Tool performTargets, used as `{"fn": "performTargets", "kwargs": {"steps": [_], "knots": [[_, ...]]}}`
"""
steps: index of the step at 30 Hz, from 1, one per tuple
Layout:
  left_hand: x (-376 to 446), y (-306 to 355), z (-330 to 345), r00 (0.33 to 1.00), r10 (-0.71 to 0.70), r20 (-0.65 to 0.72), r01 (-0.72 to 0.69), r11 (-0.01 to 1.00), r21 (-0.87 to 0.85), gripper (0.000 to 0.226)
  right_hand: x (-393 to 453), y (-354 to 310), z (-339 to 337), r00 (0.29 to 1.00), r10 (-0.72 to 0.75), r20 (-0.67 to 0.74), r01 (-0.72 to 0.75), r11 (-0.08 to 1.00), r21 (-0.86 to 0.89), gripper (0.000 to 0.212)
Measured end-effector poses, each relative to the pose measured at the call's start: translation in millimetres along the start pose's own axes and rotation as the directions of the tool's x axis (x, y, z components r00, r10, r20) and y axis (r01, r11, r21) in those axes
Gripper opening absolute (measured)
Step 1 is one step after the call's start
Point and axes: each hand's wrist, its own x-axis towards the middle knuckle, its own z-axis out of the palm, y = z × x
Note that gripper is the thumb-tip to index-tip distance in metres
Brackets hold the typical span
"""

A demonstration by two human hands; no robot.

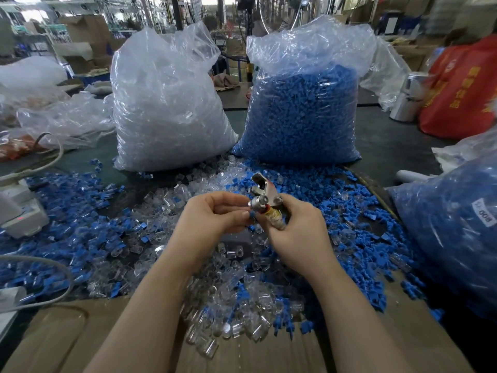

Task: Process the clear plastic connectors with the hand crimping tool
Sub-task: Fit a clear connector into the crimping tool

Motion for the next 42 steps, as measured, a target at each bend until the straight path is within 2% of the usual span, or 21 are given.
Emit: {"fn": "performTargets", "kwargs": {"steps": [5,7,8,10,12,15,19,21,23,25,26,28,30,34,42], "knots": [[-0.5,0.2,0.5,0.999,-0.031,0.043,0.03,0.999,0.011,0.024,0.2,0.1,0.4,1.0,0.012,0.025,-0.012,1.0,0.011,0.017],[-0.7,1.4,-5.2,0.997,-0.035,0.067,0.024,0.987,0.161,0.027,0.2,0.5,0.9,1.0,0.014,0.0,-0.014,1.0,0.003,0.015],[-0.5,1.0,-9.1,0.996,-0.036,0.081,0.009,0.952,0.305,0.028,0.1,0.3,1.2,1.0,0.016,-0.021,-0.016,1.0,0.007,0.013],[-0.9,-0.6,-13.2,0.988,-0.075,0.133,-0.018,0.808,0.589,0.028,0.3,0.2,1.3,0.998,0.029,-0.057,-0.028,0.999,0.02,0.012],[-2.3,-2.6,-10.2,0.976,-0.134,0.171,-0.038,0.668,0.743,0.022,0.9,1.1,1.1,0.997,0.046,-0.064,-0.044,0.999,0.024,0.012],[-1.0,-6.2,-3.1,0.978,-0.134,0.162,-0.057,0.572,0.818,0.023,1.8,2.5,1.5,0.997,0.056,-0.051,-0.052,0.997,0.062,0.009],[0.4,-7.9,-0.7,0.989,-0.101,0.105,-0.031,0.556,0.831,0.026,2.4,3.4,3.0,0.998,0.052,-0.04,-0.047,0.994,0.102,0.013],[1.4,-10.0,-1.2,0.994,-0.082,0.071,-0.003,0.629,0.777,0.018,2.5,4.5,3.5,0.997,0.062,-0.041,-0.056,0.991,0.124,0.014],[1.5,-9.7,-2.7,0.998,-0.068,0.009,0.048,0.786,0.616,0.009,2.4,5.4,3.6,0.996,0.074,-0.054,-0.066,0.987,0.146,0.017],[1.3,-7.1,-4.4,0.996,-0.084,-0.043,0.093,0.941,0.326,0.007,2.5,5.7,3.8,0.994,0.093,-0.065,-0.08,0.98,0.18,0.015],[1.1,-5.3,-4.7,0.993,-0.109,-0.049,0.114,0.986,0.125,0.012,2.8,5.6,3.9,0.992,0.103,-0.068,-0.088,0.976,0.201,0.013],[1.1,-2.4,-4.6,0.989,-0.147,-0.028,0.136,0.961,-0.239,0.023,2.9,4.3,4.0,0.991,0.11,-0.077,-0.089,0.969,0.232,0.012],[1.1,-1.2,-2.4,0.99,-0.138,-0.004,0.124,0.902,-0.414,0.026,2.8,3.2,3.6,0.991,0.098,-0.09,-0.073,0.965,0.254,0.011],[-0.6,-0.1,5.2,0.994,-0.105,0.003,0.089,0.83,-0.55,0.027,1.3,1.1,3.1,0.992,0.076,-0.099,-0.044,0.955,0.292,0.012],[-3.2,0.1,12.0,0.999,-0.041,-0.028,0.023,0.885,-0.466,0.027,1.4,-0.6,2.3,0.992,0.07,-0.105,-0.034,0.951,0.307,0.012]]}}
